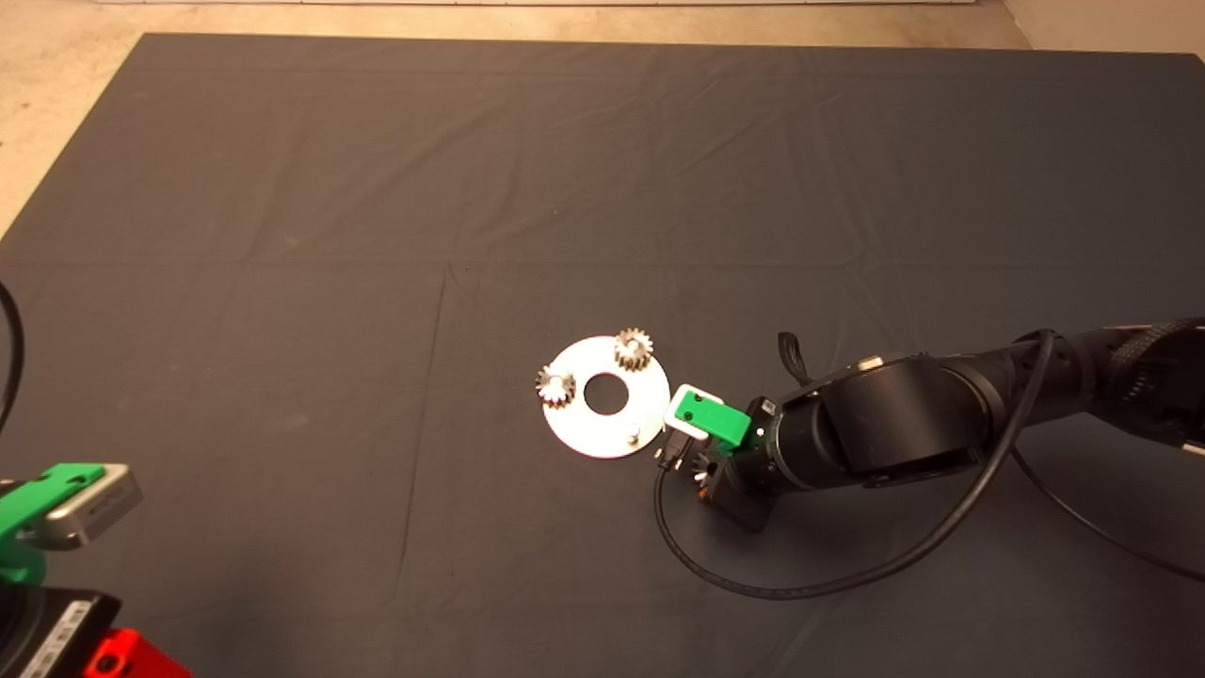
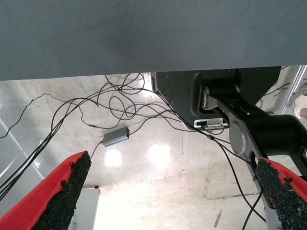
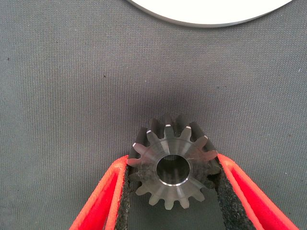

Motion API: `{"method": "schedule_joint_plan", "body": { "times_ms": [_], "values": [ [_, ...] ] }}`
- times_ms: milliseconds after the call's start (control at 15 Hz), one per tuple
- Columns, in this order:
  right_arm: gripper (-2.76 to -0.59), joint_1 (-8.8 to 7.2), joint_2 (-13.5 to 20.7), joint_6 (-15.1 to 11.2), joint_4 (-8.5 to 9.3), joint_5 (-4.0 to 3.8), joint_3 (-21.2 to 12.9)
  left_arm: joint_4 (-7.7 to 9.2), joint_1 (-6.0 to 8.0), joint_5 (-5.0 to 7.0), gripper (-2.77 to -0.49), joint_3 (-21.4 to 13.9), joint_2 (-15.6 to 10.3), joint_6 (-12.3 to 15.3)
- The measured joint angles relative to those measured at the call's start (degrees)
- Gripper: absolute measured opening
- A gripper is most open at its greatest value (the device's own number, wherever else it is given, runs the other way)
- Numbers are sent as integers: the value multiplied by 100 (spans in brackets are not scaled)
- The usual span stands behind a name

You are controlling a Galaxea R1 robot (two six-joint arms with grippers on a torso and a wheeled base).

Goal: Install three planetary gears onto the carrier pins

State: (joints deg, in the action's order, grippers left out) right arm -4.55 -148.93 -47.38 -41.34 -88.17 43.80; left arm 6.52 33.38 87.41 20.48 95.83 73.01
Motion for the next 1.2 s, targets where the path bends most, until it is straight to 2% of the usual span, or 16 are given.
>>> {"method": "schedule_joint_plan", "body": {
  "times_ms": [200, 800, 933, 1000, 1067, 1133, 1200],
  "values": [
    [-226, 12, -11, 0, -17, -24, 0, 12, 0, -1, -75, 0, 1, 0],
    [-235, 26, -16, -26, -22, -33, 0, 22, 0, 0, -75, 0, 0, 0],
    [-235, 23, -44, -32, -20, -60, 0, 23, 0, 0, -75, 0, 0, 0],
    [-235, 22, -65, -49, -15, -60, 0, 28, 0, 0, -75, -1, 1, 2],
    [-235, 20, -95, -71, 9, -24, 0, 33, 0, -1, -75, -1, 1, 0],
    [-236, -15, -137, -146, 47, -6, 0, 33, 0, 0, -75, -1, 1, 1],
    [-236, -138, -179, -237, 98, 2, 0, 34, 0, -1, -75, -1, 0, 0]
  ]
}}
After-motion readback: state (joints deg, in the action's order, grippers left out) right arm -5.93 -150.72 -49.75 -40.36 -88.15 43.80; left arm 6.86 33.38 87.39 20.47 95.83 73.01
